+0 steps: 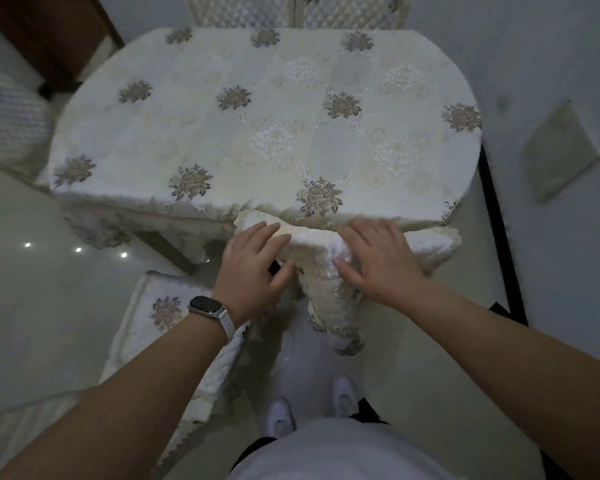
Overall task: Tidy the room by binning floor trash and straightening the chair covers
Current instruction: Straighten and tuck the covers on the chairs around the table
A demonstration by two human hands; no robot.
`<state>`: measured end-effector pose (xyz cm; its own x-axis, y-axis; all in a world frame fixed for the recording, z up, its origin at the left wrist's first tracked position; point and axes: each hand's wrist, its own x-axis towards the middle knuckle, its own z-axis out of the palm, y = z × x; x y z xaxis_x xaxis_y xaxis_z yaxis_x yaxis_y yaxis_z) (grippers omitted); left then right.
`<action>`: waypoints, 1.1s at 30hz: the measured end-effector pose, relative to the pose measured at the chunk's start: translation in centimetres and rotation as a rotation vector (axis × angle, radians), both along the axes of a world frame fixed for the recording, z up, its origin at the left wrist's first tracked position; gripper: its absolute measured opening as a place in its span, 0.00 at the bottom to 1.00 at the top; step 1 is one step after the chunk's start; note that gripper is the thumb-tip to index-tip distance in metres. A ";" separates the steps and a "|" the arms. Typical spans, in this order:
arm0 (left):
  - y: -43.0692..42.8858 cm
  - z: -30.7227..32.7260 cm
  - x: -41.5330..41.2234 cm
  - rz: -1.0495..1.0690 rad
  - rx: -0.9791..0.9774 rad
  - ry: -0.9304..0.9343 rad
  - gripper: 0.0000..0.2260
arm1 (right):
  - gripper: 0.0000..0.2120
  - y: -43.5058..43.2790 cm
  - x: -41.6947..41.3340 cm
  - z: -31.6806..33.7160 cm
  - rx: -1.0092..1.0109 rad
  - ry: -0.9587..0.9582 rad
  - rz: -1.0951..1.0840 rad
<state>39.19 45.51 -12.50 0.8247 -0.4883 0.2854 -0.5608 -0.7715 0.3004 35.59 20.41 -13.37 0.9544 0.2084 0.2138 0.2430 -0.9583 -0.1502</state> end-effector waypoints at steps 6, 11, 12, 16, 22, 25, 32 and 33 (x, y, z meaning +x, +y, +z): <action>3.5 1.2 -4.9 0.224 0.110 -0.034 0.20 | 0.27 3.3 1.5 1.2 0.011 -0.067 0.276; 6.3 1.3 -9.7 0.408 0.152 -0.100 0.19 | 0.28 6.6 1.3 1.3 -0.049 -0.042 0.482; 7.0 1.4 -11.0 0.456 0.155 -0.097 0.19 | 0.28 7.6 1.0 1.3 -0.043 -0.036 0.521; 10.2 1.7 -16.3 0.600 0.184 -0.097 0.20 | 0.27 11.8 -1.0 2.4 -0.020 -0.085 0.651; 14.7 3.1 -23.9 0.790 0.176 -0.095 0.21 | 0.26 18.5 -5.6 4.3 0.026 -0.129 0.801; 17.3 3.9 -28.7 0.869 0.154 -0.121 0.20 | 0.27 22.4 -9.2 5.3 0.018 -0.105 0.869; 24.1 4.4 -42.1 1.032 0.150 -0.125 0.21 | 0.25 31.4 -19.9 6.1 0.038 -0.106 0.976; 25.0 4.5 -43.9 1.052 0.151 -0.126 0.21 | 0.25 32.7 -21.5 6.1 0.036 -0.110 0.995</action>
<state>-4.69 70.49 -8.05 0.8210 0.4136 0.3936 0.3876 -0.9099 0.1475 14.10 53.10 -7.27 0.3234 0.8933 0.3120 0.9463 -0.3065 -0.1033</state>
